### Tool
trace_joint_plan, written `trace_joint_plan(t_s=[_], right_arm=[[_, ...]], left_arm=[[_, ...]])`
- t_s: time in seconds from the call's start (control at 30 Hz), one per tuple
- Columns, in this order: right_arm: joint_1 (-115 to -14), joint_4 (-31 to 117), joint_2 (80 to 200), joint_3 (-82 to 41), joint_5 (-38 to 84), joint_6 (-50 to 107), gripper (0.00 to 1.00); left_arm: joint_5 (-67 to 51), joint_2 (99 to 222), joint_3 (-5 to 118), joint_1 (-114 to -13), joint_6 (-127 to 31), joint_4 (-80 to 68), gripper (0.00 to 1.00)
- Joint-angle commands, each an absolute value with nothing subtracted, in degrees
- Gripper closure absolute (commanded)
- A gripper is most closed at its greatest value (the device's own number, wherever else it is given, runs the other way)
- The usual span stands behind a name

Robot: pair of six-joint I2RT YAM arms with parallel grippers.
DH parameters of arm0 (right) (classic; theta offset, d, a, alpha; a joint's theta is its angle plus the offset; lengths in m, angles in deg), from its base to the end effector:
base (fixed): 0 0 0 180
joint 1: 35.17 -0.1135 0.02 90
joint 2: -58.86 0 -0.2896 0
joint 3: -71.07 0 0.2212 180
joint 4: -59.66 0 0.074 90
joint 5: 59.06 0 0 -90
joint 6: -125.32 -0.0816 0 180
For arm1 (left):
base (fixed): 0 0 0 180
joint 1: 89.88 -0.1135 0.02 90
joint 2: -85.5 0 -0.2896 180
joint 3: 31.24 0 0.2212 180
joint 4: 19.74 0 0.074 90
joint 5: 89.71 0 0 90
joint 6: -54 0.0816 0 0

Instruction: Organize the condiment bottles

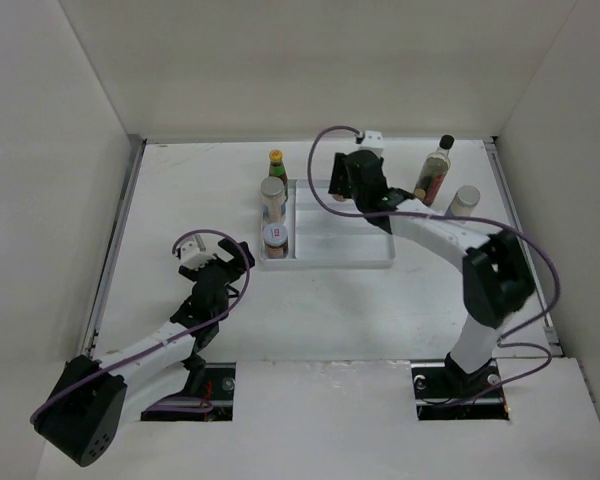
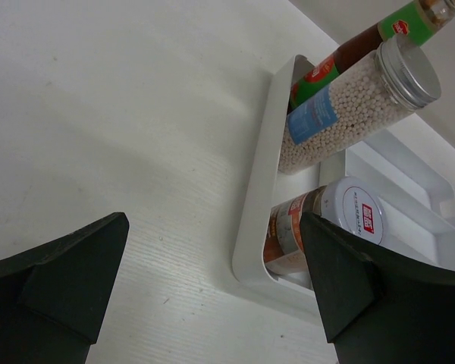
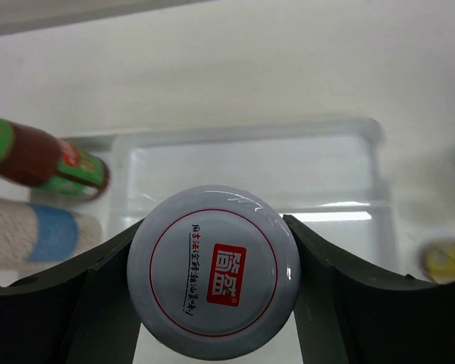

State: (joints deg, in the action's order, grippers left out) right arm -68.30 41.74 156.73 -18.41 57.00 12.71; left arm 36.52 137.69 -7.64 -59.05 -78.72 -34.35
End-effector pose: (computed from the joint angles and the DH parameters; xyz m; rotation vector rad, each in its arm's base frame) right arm 0.3634 0.1944 0.3028 0.1011 1.9816 0.1685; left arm 0.1727 -0.0469 0.2027 -0.6174 1.6701 -0.3551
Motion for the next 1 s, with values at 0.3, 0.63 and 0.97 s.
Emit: trace_joint_plan(t_s=[0.3,0.63,0.97], right_arm=[[-68.97,47.70,180.23,-46.71,49.84,14.84,0.45],[-70.81,44.98,186.03,-48.47,50.01,14.58,0.38],[-71.78,46.64,179.29,-44.18,50.28,13.44,0.05]], left_arm=[[37.38,138.06,-7.68,-57.58,-79.06,-37.49,0.00],[36.94,139.12,-7.50,-58.19,-78.98,-37.93,0.00],[36.67,139.11,-7.51,-58.28,-79.06,-37.93,0.00]])
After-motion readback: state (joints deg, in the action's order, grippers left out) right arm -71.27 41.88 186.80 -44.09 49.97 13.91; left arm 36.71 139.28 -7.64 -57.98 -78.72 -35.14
